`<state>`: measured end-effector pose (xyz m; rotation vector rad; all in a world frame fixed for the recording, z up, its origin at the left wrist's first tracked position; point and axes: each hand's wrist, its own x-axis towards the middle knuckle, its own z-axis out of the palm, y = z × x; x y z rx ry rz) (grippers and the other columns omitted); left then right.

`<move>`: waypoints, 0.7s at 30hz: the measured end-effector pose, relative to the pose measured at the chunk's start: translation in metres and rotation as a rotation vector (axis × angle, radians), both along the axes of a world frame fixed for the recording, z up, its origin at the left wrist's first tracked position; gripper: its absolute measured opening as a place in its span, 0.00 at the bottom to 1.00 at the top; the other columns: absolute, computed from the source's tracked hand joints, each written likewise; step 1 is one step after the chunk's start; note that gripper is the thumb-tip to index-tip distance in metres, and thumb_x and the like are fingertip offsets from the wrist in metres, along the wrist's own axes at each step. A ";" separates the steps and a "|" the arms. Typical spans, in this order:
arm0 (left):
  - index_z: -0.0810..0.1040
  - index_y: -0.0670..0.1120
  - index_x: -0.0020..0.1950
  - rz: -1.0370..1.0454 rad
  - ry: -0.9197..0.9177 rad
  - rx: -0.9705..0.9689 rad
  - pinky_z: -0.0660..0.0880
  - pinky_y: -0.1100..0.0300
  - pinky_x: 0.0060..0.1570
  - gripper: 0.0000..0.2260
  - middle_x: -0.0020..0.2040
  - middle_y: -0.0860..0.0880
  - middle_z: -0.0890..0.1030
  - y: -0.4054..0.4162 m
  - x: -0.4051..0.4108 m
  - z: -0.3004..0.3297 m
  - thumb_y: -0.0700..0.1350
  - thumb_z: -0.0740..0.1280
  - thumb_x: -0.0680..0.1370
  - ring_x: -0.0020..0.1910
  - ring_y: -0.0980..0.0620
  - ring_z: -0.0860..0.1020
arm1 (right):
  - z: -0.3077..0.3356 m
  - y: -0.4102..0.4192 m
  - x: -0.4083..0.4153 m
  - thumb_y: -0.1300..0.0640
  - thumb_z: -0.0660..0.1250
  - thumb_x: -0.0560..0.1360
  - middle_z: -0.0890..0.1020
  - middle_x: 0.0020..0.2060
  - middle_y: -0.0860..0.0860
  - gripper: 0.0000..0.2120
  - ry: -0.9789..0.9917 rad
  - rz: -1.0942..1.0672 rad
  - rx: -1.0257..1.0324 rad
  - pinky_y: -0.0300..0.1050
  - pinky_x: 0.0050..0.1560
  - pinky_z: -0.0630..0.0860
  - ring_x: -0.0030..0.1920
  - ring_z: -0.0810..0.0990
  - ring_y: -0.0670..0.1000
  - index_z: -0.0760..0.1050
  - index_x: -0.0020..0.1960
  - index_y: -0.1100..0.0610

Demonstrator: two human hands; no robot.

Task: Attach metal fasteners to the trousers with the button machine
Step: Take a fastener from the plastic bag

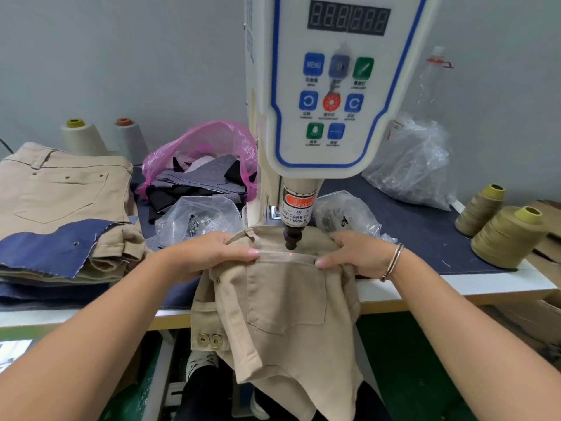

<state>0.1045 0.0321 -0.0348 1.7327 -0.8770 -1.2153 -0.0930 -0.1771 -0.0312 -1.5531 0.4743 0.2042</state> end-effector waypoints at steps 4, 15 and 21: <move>0.78 0.41 0.51 0.090 0.130 -0.101 0.73 0.53 0.48 0.27 0.47 0.41 0.81 0.003 -0.009 -0.007 0.55 0.76 0.59 0.45 0.44 0.79 | -0.008 0.011 0.002 0.69 0.68 0.67 0.82 0.45 0.57 0.23 -0.252 -0.214 0.240 0.43 0.43 0.79 0.42 0.81 0.52 0.72 0.62 0.64; 0.82 0.42 0.48 0.106 0.326 -0.157 0.79 0.56 0.45 0.21 0.45 0.42 0.82 0.006 -0.020 -0.023 0.52 0.76 0.60 0.41 0.47 0.82 | -0.039 0.037 0.001 0.63 0.67 0.71 0.84 0.42 0.54 0.12 -0.386 -0.497 0.348 0.40 0.41 0.80 0.40 0.82 0.49 0.78 0.54 0.55; 0.81 0.41 0.52 0.107 0.318 -0.141 0.78 0.54 0.48 0.25 0.48 0.40 0.81 0.005 -0.017 -0.024 0.53 0.76 0.60 0.44 0.45 0.81 | -0.039 0.039 0.004 0.66 0.64 0.75 0.83 0.40 0.53 0.10 -0.404 -0.550 0.349 0.39 0.40 0.79 0.38 0.82 0.48 0.78 0.51 0.55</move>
